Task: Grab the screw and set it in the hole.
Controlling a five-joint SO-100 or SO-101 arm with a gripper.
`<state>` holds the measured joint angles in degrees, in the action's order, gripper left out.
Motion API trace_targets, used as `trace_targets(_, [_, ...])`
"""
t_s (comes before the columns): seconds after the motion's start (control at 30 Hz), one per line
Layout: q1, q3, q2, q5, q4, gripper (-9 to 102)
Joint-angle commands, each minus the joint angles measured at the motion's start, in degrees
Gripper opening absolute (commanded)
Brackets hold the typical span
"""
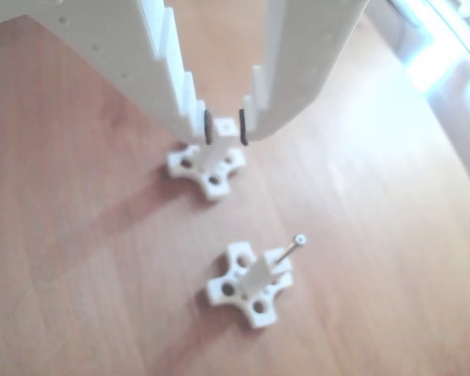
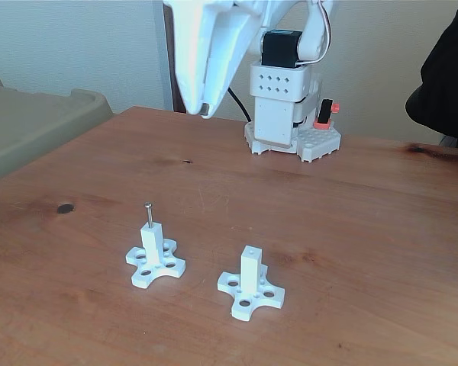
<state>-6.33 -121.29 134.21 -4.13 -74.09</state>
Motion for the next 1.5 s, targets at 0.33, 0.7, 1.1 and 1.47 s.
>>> trace_targets(0.33, [-2.0,19.7,-19.4,-0.9,-3.9,11])
trace_targets(0.7, [-2.4,28.0,-30.1,-1.2,-4.4,11])
trace_targets(1.1, [-3.3,31.6,-36.4,-1.3,-4.4,10])
trace_targets(1.47, [-2.1,31.7,-39.1,-1.4,-4.2,11])
